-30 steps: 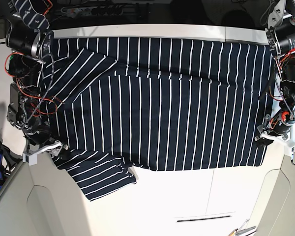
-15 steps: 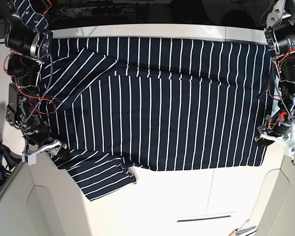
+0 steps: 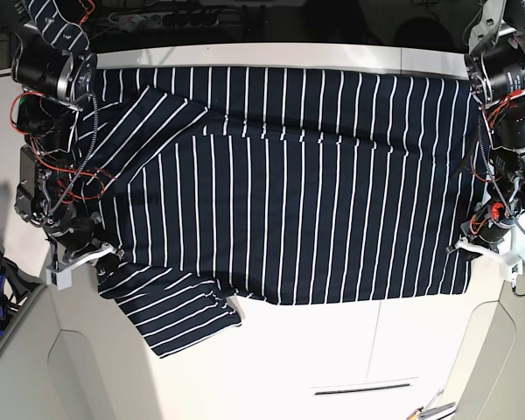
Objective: Fold the T-shirt properly
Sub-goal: 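Grasp the shirt's side edges near the hem with both grippers, then fold the hem up toward the collar with both grippers and release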
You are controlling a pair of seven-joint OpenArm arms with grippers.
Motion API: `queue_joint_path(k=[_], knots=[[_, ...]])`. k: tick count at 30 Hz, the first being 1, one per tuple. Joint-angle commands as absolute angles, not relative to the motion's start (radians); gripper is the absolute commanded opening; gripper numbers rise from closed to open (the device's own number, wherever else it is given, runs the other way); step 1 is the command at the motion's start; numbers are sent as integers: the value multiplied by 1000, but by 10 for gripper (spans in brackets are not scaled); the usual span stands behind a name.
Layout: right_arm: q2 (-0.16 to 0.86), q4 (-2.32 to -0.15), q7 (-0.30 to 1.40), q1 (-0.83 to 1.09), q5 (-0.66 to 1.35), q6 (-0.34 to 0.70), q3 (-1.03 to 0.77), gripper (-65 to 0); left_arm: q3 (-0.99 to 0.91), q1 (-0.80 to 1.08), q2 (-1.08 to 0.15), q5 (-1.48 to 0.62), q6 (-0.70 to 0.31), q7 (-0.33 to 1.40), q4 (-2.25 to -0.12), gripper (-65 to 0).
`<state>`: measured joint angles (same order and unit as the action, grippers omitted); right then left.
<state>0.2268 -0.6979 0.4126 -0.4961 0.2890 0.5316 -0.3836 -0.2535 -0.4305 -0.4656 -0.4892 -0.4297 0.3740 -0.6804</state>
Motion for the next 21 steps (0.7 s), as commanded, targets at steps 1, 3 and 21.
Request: queue_joint_path(k=[1, 3, 21], knots=[[239, -715, 400, -526, 299, 559, -384, -650, -255, -464, -490, -493, -431, 371, -691, -650], [241, -731, 400, -525, 299, 578, -384, -650, -255, -480, -503, -496, -467, 372, -693, -650], [294, -1076, 748, -467, 523, 581, -384, -650, -255, -516, -610, -839, -698, 754, -725, -650]])
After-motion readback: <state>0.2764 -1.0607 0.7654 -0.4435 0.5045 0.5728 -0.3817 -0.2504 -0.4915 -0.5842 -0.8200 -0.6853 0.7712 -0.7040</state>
